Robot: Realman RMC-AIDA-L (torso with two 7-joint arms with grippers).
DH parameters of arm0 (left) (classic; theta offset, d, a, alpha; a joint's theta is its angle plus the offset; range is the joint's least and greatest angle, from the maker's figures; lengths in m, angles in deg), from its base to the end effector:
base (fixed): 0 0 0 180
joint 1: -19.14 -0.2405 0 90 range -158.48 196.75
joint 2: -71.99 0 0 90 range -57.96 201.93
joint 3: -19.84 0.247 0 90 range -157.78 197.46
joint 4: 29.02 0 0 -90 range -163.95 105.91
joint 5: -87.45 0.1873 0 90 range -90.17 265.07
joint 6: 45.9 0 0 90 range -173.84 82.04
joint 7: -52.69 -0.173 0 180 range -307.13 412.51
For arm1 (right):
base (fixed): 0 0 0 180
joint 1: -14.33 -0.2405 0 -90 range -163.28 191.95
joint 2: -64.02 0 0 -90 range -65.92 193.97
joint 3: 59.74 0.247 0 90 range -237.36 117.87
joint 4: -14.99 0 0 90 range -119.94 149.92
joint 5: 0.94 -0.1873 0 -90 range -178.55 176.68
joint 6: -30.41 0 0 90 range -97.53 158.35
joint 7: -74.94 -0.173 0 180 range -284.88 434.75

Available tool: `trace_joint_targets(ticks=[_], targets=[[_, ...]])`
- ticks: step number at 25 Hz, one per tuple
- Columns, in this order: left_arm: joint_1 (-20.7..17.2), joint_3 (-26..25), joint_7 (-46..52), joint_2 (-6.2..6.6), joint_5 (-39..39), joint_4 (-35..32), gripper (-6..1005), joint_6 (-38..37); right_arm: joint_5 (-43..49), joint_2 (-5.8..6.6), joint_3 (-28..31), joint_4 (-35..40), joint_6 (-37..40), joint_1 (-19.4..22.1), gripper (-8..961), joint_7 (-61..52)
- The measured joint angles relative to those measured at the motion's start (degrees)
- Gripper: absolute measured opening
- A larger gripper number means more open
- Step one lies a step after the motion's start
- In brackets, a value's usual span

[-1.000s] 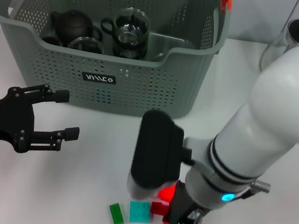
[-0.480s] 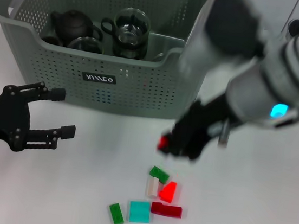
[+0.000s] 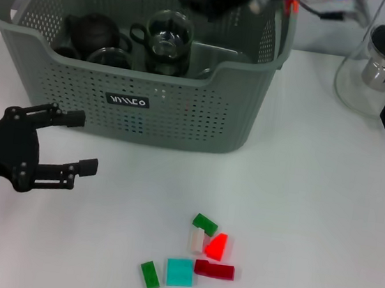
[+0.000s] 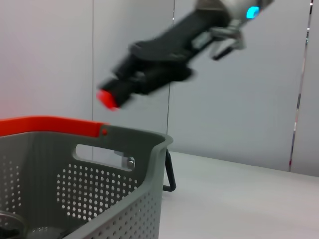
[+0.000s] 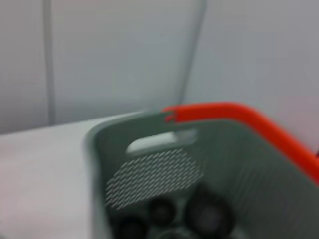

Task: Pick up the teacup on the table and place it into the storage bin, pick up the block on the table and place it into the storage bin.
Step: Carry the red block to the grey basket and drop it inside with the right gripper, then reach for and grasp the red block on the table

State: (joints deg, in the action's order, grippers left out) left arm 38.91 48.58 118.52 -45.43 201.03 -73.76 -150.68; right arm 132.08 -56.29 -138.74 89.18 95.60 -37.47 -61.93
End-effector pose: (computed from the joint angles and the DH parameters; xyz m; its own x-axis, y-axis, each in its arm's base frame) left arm -0.2648 0.2652 0.0342 0.8121 0.1352 0.5676 0.3456 -0.8952 -0.2812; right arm 0.0151 0.4052 -0.0328 0.9696 -0.1610 -0.1843 -0.2272 -0.8720 -0.4335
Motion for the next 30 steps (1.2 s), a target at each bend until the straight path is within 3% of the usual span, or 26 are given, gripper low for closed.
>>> trace_joint_targets(ticks=[3,8,15,20,27,30], targets=[[0.1,0.0,0.0,0.09,0.0,0.0,841,0.0,0.3,0.04,0.1,-7.0,-7.0,-3.0,248,0.0],[0.2,0.0,0.0,0.16,0.2,-0.1,841,0.0,2.7,-0.03,-0.1,-15.0,-12.3,-6.7,312,0.1],[0.2,0.0,0.1,0.13,0.2,-0.1,841,0.0,3.6,-0.02,-0.5,-15.1,-14.6,-6.3,401,0.1],[0.3,0.0,0.1,0.11,0.1,-0.1,841,0.0,2.9,0.0,-0.5,-8.4,-12.1,-2.3,557,0.3],[0.2,0.0,0.1,0.07,0.1,0.0,841,-0.2,-6.2,0.09,0.6,6.8,9.7,10.0,781,10.0],[0.0,0.0,0.1,-0.05,0.1,0.1,841,-0.2,-9.8,0.09,0.8,8.9,18.7,15.0,863,15.6]])
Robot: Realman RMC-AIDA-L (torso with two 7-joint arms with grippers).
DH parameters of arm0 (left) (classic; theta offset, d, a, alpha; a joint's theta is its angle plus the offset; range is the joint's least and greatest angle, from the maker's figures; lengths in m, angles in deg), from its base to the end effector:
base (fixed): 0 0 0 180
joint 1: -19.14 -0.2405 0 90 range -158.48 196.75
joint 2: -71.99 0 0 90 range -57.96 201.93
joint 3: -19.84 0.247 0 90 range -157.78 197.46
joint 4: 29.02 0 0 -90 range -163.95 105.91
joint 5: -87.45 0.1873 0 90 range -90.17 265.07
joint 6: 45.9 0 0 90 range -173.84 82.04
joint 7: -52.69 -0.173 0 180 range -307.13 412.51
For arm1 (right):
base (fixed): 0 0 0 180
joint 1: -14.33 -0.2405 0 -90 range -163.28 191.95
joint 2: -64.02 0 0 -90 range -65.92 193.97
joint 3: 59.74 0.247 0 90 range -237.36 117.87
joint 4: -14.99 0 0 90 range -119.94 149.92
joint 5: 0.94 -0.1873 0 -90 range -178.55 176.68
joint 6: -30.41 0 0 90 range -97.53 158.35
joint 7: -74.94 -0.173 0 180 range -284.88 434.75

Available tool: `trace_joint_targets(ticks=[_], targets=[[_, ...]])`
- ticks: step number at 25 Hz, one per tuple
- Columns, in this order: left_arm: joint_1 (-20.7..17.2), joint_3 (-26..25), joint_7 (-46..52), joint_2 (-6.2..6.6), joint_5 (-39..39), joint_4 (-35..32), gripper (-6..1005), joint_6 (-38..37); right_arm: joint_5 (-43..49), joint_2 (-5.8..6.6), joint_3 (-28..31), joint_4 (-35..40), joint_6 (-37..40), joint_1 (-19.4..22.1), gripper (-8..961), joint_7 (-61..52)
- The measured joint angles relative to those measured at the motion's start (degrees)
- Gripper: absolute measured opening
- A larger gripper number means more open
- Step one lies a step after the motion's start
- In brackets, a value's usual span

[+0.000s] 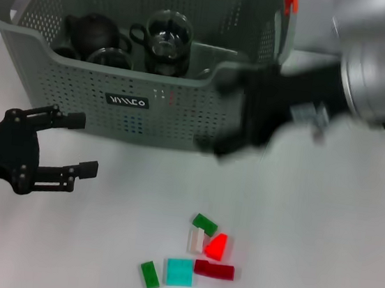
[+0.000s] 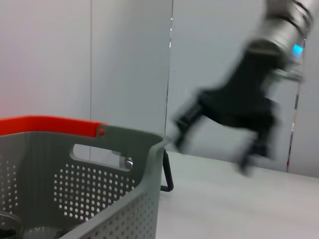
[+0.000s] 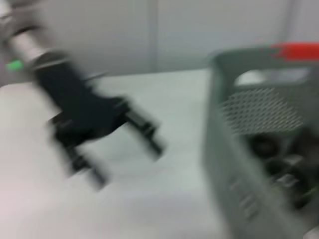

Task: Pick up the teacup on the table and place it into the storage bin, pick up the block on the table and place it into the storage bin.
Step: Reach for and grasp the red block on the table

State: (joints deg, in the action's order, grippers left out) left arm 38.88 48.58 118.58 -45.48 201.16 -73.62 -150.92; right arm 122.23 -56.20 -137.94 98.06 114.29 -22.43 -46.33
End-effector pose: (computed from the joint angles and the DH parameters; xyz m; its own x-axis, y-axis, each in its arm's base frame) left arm -0.2645 0.2641 0.0333 0.8099 0.1389 0.5698 0.3468 -0.8969 -0.2743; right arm 0.0813 0.3332 -0.0310 0.9904 -0.1036 -0.0913 -0.1203 -0.9720 -0.2018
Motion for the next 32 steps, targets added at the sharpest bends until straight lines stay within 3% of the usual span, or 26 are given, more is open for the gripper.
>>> trace_joint_targets(ticks=[4,9,22,32], targets=[[-0.2,-0.1,0.0,-0.16,-0.1,0.1,841,0.3,-1.6,-0.1,-0.6,-1.2,5.8,4.9,930,2.9],[0.0,-0.1,-0.1,-0.34,-0.1,0.3,841,0.5,-1.8,-0.03,-2.5,-5.7,5.4,7.8,926,6.1],[0.7,-0.1,0.6,-0.57,-1.0,1.6,841,1.2,1.0,-0.16,-3.1,-19.4,1.1,3.9,920,14.4],[0.8,-0.9,0.6,-0.57,-1.1,2.5,841,1.4,4.4,-0.16,-7.3,-21.1,0.3,2.1,915,13.4]])
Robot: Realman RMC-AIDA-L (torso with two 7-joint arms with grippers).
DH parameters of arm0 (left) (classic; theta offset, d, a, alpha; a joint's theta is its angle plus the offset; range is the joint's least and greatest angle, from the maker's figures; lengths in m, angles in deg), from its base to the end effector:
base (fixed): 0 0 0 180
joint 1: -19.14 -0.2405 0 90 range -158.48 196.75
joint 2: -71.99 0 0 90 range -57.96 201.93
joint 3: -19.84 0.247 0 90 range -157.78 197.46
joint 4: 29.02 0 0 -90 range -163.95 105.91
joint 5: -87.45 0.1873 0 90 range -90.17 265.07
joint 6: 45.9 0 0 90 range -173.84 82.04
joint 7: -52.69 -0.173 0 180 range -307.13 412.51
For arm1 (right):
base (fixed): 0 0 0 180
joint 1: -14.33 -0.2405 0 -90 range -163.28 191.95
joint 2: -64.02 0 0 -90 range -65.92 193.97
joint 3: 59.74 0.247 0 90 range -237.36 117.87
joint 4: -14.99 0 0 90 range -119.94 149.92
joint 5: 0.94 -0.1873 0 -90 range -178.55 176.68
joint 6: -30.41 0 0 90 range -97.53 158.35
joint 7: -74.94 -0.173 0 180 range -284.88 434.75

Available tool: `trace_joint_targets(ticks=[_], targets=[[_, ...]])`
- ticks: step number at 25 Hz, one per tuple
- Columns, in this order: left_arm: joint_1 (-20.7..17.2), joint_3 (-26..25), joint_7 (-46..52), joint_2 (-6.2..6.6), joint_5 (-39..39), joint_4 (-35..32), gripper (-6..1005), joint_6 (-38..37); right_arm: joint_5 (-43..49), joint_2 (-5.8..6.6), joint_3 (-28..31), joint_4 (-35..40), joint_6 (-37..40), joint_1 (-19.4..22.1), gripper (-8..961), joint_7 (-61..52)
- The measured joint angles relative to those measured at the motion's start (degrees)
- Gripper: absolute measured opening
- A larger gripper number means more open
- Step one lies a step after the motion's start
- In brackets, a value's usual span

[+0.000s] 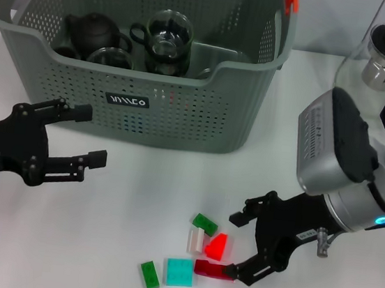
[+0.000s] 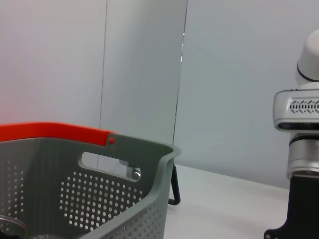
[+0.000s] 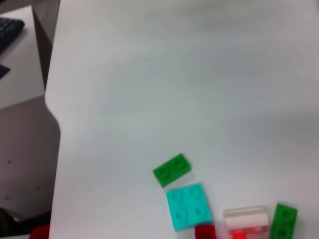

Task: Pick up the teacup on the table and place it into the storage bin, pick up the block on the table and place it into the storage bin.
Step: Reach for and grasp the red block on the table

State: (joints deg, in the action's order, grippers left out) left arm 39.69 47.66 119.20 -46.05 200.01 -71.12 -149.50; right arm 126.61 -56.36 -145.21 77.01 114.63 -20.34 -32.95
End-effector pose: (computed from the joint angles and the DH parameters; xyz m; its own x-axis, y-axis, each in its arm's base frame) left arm -0.2611 0.2697 0.0283 0.7745 0.1573 0.6127 0.3894 -0.8819 -0.2658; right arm 0.1761 0.2944 -0.0882 0.9761 -0.1451 0.1617 -0.1519 -0.9879 0.0299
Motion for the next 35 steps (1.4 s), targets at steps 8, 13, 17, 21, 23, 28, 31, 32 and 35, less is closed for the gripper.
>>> trace_joint_targets(ticks=[8,13,17,21,23,28,31,32,35], targets=[[0.3,0.6,-0.2,0.0,0.8,0.5,841,0.0,1.6,-0.02,-3.5,-0.1,-0.1,-0.1,911,-1.0],[0.4,0.6,-0.2,0.0,0.9,0.6,841,0.0,2.5,-0.02,-5.7,-0.1,-1.0,-0.1,908,-1.8],[0.4,0.6,-0.1,0.0,0.8,0.7,841,0.0,2.6,-0.02,-8.2,-0.2,-2.3,-0.1,906,-2.5],[0.4,0.5,-0.1,0.0,0.7,0.7,841,-0.1,2.6,-0.08,-11.0,-0.2,-3.9,-0.1,904,-3.5],[0.4,0.4,-0.1,0.0,0.6,0.7,841,-0.1,2.6,-0.09,-12.5,-0.2,-4.7,-0.1,903,-4.3],[0.4,0.3,-0.1,0.0,0.6,0.7,842,-0.1,2.5,-0.16,-14.0,-0.2,-5.5,-0.3,801,-4.9],[0.4,0.2,-0.1,0.0,0.6,0.7,842,0.0,2.3,-0.23,-14.3,-0.2,-5.7,-0.5,805,-5.1],[0.4,0.2,-0.1,0.0,0.6,0.7,842,0.0,2.3,-0.25,-14.4,-0.2,-5.7,-0.6,806,-5.2],[0.3,0.1,-0.2,0.0,0.6,0.8,842,0.0,2.2,-0.32,-14.8,-0.2,-6.1,-0.7,806,-5.3]])
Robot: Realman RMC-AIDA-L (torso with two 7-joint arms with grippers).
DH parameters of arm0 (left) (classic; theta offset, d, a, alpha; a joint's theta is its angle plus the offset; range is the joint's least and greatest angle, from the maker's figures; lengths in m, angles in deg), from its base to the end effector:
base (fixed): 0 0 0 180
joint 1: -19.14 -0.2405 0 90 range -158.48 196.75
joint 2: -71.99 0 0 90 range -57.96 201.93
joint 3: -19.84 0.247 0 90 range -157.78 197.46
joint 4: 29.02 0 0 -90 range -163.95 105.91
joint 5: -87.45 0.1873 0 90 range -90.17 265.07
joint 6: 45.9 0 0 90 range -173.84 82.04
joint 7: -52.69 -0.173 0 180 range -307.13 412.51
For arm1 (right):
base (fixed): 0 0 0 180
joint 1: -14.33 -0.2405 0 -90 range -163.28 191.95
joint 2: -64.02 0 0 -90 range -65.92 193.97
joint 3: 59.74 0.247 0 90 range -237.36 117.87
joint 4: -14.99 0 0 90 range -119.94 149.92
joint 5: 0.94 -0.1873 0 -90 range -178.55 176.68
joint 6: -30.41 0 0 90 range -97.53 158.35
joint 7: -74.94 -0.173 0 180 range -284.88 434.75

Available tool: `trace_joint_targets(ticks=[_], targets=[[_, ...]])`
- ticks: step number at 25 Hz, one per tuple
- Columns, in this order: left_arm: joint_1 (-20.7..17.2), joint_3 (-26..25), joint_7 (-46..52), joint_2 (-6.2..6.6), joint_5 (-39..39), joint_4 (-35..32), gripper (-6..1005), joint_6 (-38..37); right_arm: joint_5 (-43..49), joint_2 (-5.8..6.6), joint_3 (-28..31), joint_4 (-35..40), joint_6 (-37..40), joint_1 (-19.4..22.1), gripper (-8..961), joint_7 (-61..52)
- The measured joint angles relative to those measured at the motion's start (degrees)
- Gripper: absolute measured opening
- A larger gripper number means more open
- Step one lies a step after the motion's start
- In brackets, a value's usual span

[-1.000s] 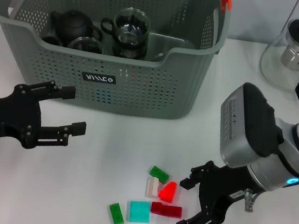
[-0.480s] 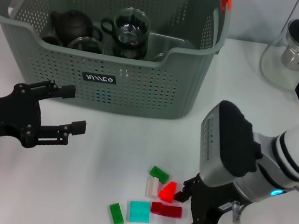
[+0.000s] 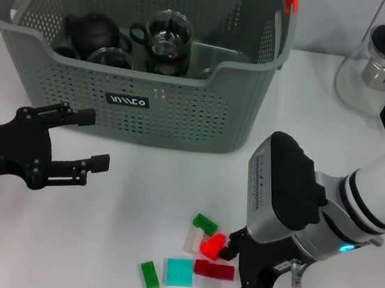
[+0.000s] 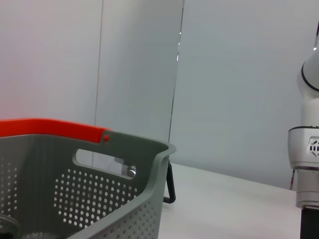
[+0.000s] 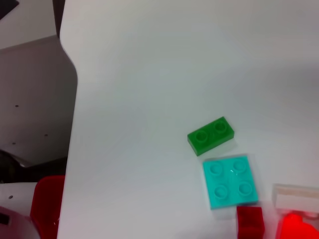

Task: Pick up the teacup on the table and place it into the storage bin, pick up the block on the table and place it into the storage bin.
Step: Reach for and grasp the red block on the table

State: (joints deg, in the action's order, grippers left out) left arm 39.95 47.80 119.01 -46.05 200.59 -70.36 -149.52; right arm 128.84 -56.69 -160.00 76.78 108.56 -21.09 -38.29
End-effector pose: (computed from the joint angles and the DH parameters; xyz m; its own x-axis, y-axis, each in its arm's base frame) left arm -0.2607 0.2688 0.0250 0.7737 0.1656 0.6115 0.3887 -0.8863 -0.2517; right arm 0.1804 0.2751 -0.1205 0.9513 -0.0519 0.3038 -0.0770 -0.9945 0.0712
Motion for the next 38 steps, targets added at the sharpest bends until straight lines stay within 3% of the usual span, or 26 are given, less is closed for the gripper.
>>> trace_joint_targets(ticks=[24,27,32,38], targets=[[0.1,0.0,0.1,0.0,-0.2,0.0,842,0.4,0.3,0.13,-0.1,0.5,0.7,-0.1,805,-1.2],[0.1,-0.1,0.1,0.0,-0.3,0.0,841,0.4,0.3,0.13,-0.1,0.6,0.8,-0.3,775,-1.5],[0.1,-0.1,0.0,0.0,-0.3,0.0,841,0.4,0.3,0.13,-1.0,0.5,0.2,-0.8,569,-2.3],[0.1,-0.2,0.0,0.0,-0.3,0.0,841,0.5,0.4,0.13,-1.6,0.6,-0.5,-0.8,503,-2.5]])
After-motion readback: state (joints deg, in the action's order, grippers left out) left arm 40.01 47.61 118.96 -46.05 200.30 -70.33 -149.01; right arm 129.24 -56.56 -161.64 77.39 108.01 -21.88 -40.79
